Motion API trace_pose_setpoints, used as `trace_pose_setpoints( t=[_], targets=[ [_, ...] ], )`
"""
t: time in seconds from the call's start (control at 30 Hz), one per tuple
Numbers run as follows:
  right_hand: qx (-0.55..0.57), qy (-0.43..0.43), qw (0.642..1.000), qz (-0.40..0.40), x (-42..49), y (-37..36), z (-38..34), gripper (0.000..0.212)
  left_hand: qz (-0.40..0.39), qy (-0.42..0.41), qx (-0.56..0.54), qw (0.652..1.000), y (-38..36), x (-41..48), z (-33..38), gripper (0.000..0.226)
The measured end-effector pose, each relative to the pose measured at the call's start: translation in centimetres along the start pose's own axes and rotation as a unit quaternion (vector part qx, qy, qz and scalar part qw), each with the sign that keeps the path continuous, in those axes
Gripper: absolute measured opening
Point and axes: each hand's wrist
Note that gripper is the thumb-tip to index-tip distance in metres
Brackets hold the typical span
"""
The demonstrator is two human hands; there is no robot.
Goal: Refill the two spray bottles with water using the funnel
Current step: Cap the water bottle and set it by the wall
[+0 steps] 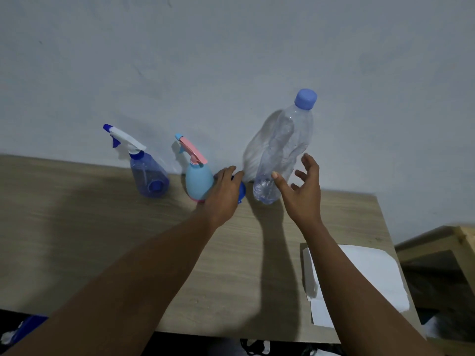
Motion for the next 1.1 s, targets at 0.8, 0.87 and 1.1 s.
trace_pose_setpoints(
  t=[0.8,0.87,1.1],
  targets=[
    [-0.119,-0.025,0.988,-0.096,-21.3,1.0,3.5,0.045,0.034,0.095,-0.107,0.989,3.7,-22.6,2.8,0.058],
    [-0.128,-0.031,0.989,-0.072,-21.6,3.2,3.8,0.043,0.000,0.071,-0.110,0.991,3.2,-21.8,5.3,0.057],
    [-0.124,-0.086,0.988,0.037,-23.0,11.5,6.2,0.036,-0.084,0.006,-0.102,0.991,0.5,-21.2,12.6,0.053]
  ],
)
Point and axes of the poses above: each hand's wrist, its own x-axis towards the middle knuckle, its own y-axis out of the back of the hand, z = x × y, and after that the axes turned 5 degrees about -x, right-handed
